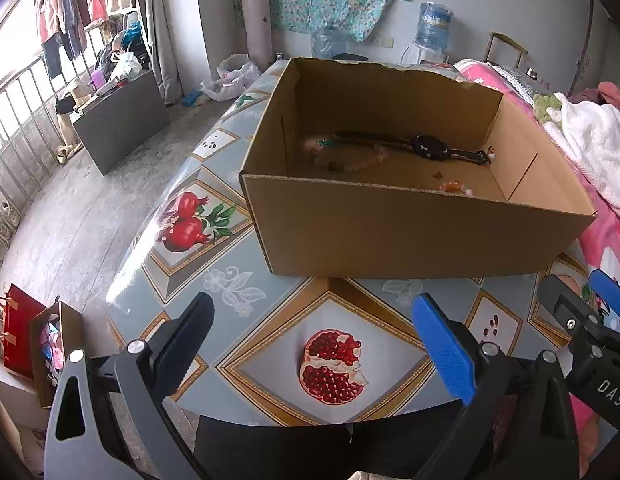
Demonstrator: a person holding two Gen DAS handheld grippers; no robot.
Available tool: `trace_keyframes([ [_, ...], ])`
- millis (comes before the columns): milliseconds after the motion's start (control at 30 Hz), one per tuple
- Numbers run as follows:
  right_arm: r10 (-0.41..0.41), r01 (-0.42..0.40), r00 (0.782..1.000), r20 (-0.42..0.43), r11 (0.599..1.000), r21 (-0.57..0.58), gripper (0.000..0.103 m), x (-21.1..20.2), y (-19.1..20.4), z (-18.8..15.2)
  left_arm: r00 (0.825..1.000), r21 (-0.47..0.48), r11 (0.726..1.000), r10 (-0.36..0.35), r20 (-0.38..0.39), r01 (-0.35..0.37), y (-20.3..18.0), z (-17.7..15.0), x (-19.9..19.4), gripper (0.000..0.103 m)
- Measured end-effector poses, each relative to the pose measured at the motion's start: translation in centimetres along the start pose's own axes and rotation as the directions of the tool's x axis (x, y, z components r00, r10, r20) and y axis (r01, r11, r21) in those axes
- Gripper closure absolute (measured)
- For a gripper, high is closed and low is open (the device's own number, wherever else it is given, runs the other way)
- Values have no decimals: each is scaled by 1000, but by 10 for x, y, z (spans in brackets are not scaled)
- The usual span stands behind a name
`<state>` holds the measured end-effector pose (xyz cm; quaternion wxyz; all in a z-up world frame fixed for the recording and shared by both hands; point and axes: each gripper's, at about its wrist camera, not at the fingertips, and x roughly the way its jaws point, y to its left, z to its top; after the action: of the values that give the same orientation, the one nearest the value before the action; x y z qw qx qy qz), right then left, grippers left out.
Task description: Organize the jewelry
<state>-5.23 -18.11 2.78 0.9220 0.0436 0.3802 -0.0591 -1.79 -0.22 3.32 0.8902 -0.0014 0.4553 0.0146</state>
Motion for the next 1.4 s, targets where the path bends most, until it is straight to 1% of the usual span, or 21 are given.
trace_keyframes([
  [333, 1, -1, 1000, -4, 1000, -5, 8, 1, 0, 1, 1000, 2, 1000, 0, -7, 0, -1, -1, 1, 6],
  [767, 4, -5, 1000, -30, 1000, -13, 8, 6, 13, -6, 1000, 8, 1000, 1, -12, -1, -3, -3, 2, 6],
  [1400, -1, 1, 999, -43, 1000, -9, 8, 9, 12, -6, 1000, 18, 1000, 0, -13, 0, -4, -2, 2, 6],
])
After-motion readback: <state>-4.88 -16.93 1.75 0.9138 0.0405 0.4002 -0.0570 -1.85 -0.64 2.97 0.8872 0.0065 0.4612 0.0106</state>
